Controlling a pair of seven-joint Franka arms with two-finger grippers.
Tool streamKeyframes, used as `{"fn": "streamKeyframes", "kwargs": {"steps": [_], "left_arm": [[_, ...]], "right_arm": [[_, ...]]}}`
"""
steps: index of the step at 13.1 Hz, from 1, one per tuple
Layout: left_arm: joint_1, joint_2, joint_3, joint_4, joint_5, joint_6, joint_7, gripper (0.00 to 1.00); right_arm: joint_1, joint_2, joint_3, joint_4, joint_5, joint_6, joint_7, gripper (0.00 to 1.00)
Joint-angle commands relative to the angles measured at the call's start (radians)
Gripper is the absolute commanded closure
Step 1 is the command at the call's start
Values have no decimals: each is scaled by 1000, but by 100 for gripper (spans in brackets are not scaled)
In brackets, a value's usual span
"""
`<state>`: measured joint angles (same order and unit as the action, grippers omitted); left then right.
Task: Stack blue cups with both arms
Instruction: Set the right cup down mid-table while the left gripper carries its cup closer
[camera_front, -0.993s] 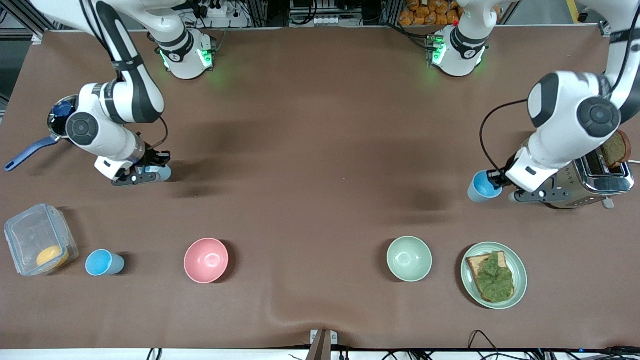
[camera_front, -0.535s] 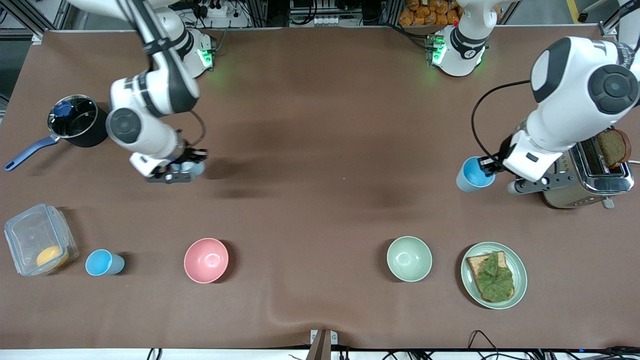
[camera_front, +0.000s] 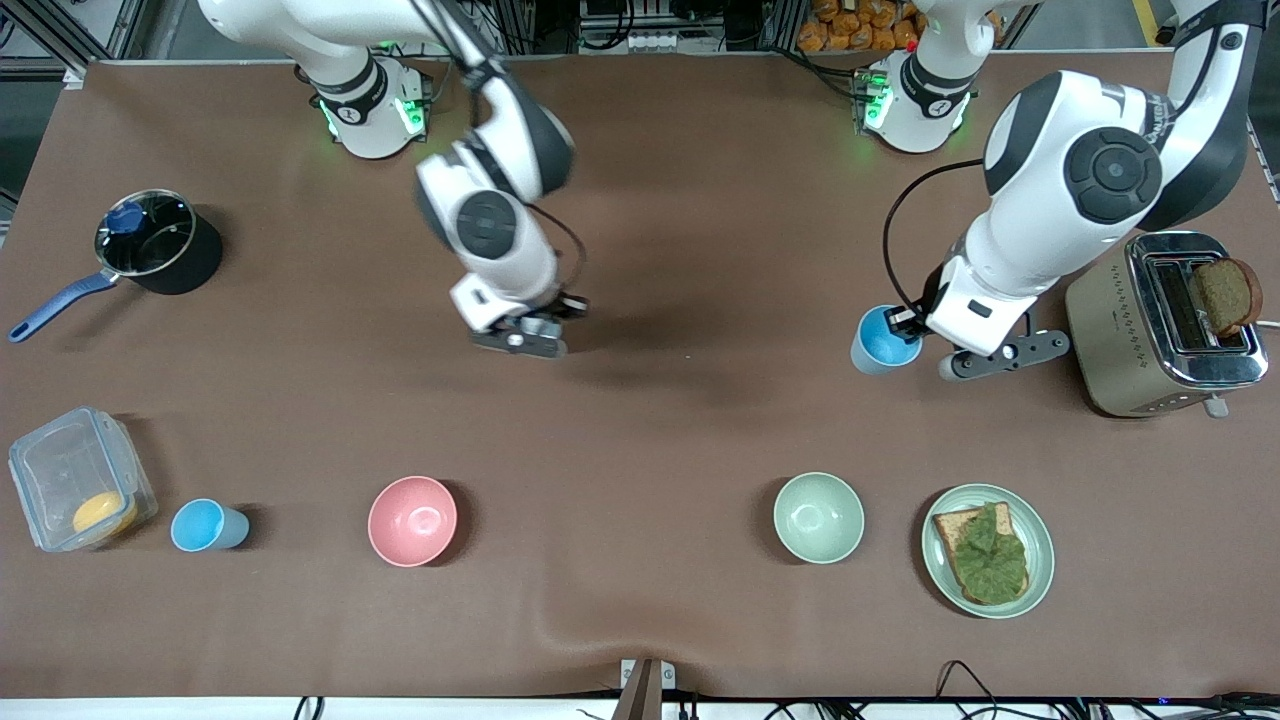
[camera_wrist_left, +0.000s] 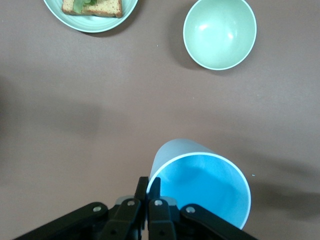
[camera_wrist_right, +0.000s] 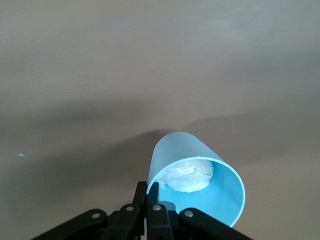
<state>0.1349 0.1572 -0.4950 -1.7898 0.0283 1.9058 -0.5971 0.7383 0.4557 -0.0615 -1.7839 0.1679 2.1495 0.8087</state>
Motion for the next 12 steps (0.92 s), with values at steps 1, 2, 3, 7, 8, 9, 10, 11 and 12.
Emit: {"fn": "streamKeyframes", "kwargs": {"steps": [1,2,3,7,8,9,10,11,12], "left_arm": [[-1,15,-4,29,-8,-22,-35,100],[0,13,-4,29,-8,-25,-33,100],[-3,15,-4,27,-10,-28,-38,100],[-18,16,-4,18,-8,-40,-84,100],[-23,18,-4,17,-8,-41,-92,100],[-43,21,-4,18,-8,-41,-114,100],[-52,21,-4,18,-7,-44,-139,100],[-52,19,-4,18,-5,-57,-150,100],[-52,19,-4,21,-5,-62,-151,100]], "right_arm": [[23,165,-15,196,22,-16,66,100],[24,190,-15,218,25,-2,82,100],[32,210,-15,231,41,25,93,100],[41,227,-15,235,76,72,96,85],[42,228,-15,235,73,73,95,6],[47,221,-17,236,59,72,87,0],[49,215,-17,250,59,66,86,0],[43,206,-20,271,59,49,86,0],[33,195,-23,284,59,9,81,0]]}}
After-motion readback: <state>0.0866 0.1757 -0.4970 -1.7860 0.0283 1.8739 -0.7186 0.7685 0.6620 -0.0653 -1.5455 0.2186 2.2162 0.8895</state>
